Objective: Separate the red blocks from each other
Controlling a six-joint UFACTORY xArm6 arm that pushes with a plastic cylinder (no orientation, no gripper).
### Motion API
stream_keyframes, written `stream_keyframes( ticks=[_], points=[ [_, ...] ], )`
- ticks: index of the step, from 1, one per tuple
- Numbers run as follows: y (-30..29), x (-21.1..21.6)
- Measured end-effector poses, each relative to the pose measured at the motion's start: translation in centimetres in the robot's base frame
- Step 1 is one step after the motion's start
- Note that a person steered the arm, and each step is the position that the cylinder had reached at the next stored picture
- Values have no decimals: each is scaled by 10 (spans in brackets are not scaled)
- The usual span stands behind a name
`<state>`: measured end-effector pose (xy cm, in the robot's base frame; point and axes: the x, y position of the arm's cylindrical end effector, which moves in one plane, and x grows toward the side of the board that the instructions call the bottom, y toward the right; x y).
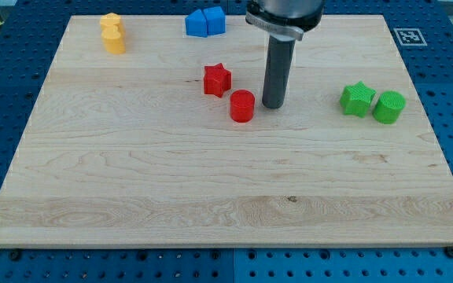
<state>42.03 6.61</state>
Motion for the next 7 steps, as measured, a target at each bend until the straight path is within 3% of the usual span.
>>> stream_keyframes(
  ticks=[2, 4, 7],
  points=[
    [-3, 3],
    [-50, 8],
    [-27, 7]
  ],
)
